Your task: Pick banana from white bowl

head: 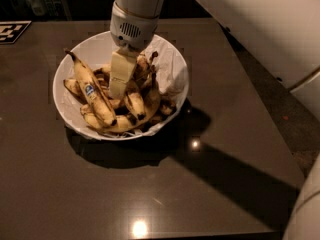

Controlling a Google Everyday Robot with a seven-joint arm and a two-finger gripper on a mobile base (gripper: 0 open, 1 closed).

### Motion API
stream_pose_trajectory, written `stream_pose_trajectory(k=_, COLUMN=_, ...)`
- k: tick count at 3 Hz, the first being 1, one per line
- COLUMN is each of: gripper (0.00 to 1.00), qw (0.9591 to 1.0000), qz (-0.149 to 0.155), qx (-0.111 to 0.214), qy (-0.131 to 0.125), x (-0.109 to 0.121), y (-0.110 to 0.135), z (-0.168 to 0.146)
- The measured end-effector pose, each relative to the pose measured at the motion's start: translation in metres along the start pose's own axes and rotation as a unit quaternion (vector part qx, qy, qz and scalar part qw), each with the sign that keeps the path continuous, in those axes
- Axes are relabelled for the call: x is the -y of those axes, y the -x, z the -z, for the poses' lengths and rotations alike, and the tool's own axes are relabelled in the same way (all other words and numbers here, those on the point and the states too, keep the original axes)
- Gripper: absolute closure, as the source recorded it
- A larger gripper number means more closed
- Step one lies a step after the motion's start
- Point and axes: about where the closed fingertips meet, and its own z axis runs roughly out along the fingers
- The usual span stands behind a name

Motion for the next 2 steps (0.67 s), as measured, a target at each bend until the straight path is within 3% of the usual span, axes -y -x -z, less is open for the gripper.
stream_pose_trajectory(k=1, gripper=0.24, qw=1.0, qz=0.0, qx=-0.002, qy=0.003, x=0.0027, y=-0.0001, z=0.0011)
stream_pose_trajectory(k=2, gripper=0.43, qw=1.0, qz=0.002, qx=-0.005, qy=-0.003, x=0.007, y=-0.0011, z=0.0023)
